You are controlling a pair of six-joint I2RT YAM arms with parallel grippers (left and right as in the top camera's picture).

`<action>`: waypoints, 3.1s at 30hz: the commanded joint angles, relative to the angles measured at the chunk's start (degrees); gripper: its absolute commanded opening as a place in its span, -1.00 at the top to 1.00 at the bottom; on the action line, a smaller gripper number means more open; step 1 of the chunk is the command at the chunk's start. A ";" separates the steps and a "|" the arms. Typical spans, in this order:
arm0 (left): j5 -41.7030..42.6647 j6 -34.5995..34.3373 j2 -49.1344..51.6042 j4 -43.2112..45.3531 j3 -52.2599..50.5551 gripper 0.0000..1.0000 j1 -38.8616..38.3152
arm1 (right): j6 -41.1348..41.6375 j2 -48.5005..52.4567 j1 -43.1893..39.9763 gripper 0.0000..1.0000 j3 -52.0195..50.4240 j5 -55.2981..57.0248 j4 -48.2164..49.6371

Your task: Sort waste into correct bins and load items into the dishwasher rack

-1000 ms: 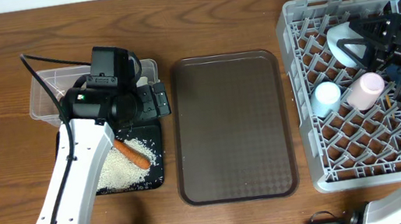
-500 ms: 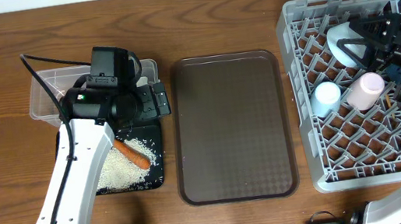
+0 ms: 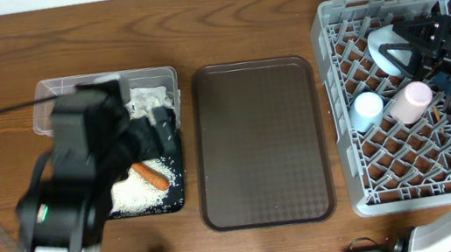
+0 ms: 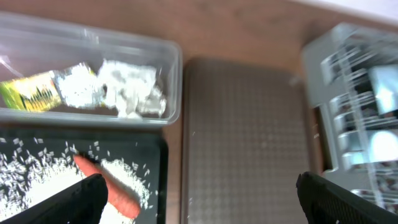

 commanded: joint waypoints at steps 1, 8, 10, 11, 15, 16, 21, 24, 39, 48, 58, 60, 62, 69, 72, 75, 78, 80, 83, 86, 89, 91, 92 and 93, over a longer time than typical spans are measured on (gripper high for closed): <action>-0.52 0.33 -6.54 -0.11 -0.09 -1.00 0.20 | 0.39 -1.31 0.44 -0.98 -0.35 -0.63 2.32; -0.52 0.33 -19.71 -0.13 -0.09 -1.00 0.20 | 0.39 -1.31 0.44 -0.99 -0.35 -0.63 2.32; -0.52 0.33 -23.17 -0.13 -0.09 -1.00 0.20 | 0.39 -1.31 0.46 -0.99 -0.35 -0.63 2.32; -0.52 0.33 -24.85 -0.13 -0.11 -1.00 0.20 | 0.39 -1.31 0.44 -0.98 -0.35 -0.63 2.32; -0.52 0.33 -30.21 -0.15 -0.24 -1.00 0.20 | 0.39 -1.31 0.44 -0.99 -0.35 -0.63 2.32; -0.52 0.33 -31.58 -0.17 -0.24 -1.00 0.20 | 0.39 -1.31 0.44 -0.98 -0.35 -0.63 2.32; -0.52 0.33 -36.74 -0.50 -0.24 -1.00 0.20 | 0.39 -1.31 0.46 -0.98 -0.35 -0.63 2.32; -0.52 0.33 -38.84 -1.20 -0.24 -1.00 0.22 | 0.39 -1.31 0.46 -0.99 -0.35 -0.63 2.32; -0.52 0.33 -46.75 -1.64 -5.01 -1.00 3.21 | 0.39 -1.31 0.46 -0.99 -0.35 -0.63 2.32; -0.52 0.33 -52.15 -1.64 -17.66 -1.00 5.51 | 0.39 -1.31 0.44 -0.99 -0.35 -0.63 2.32; -0.52 0.33 -57.42 -5.92 -32.54 -1.00 5.46 | 0.39 -1.31 0.44 -0.98 -0.35 -0.63 2.32; -0.52 0.33 -57.42 -7.04 -35.26 -1.00 5.46 | 0.39 -1.31 0.44 -0.99 -0.35 -0.63 2.32; -0.61 0.35 -57.42 -7.15 -38.01 -1.00 5.49 | 0.39 -1.31 0.44 -0.98 -0.35 -0.63 2.32; -3.52 0.31 -57.42 1.44 -45.48 -1.00 5.46 | 0.39 -1.31 0.46 -0.98 -0.35 -0.63 2.32; -3.52 0.31 -57.44 10.60 -49.83 -1.00 5.42 | 0.39 -1.31 0.44 -0.99 -0.35 -0.63 2.32; -3.50 0.31 -57.44 19.15 -54.45 -1.00 5.42 | 0.39 -1.31 0.44 -0.98 -0.35 -0.63 2.32; -3.26 0.31 -57.44 29.07 -60.19 -1.00 5.42 | 0.39 -1.31 0.44 -0.98 -0.35 -0.63 2.32; -3.04 0.11 -57.44 35.56 -63.73 -1.00 5.42 | 0.39 -1.31 0.46 -0.99 -0.35 -0.63 2.32; -2.01 -0.11 -57.46 44.85 -69.07 -1.00 5.44 | 0.39 -1.31 0.44 -0.98 -0.35 -0.63 2.32; -1.79 -0.09 -57.46 49.20 -71.78 -1.00 5.44 | 0.39 -1.31 0.44 -0.98 -0.35 -0.63 2.32; -2.08 0.63 -57.46 49.16 -71.80 -1.00 5.44 | 0.39 -1.31 0.44 -0.99 -0.35 -0.63 2.32; -2.03 2.73 -57.46 49.09 -71.80 -1.00 5.44 | 0.39 -1.31 0.44 -0.99 -0.35 -0.63 2.32; -2.03 4.44 -57.46 49.07 -71.80 -1.00 5.44 | 0.39 -1.31 0.44 -0.98 -0.35 -0.63 2.32; -2.03 6.32 -57.46 49.05 -71.80 -1.00 5.44 | 0.39 -1.31 0.44 -0.99 -0.35 -0.63 2.32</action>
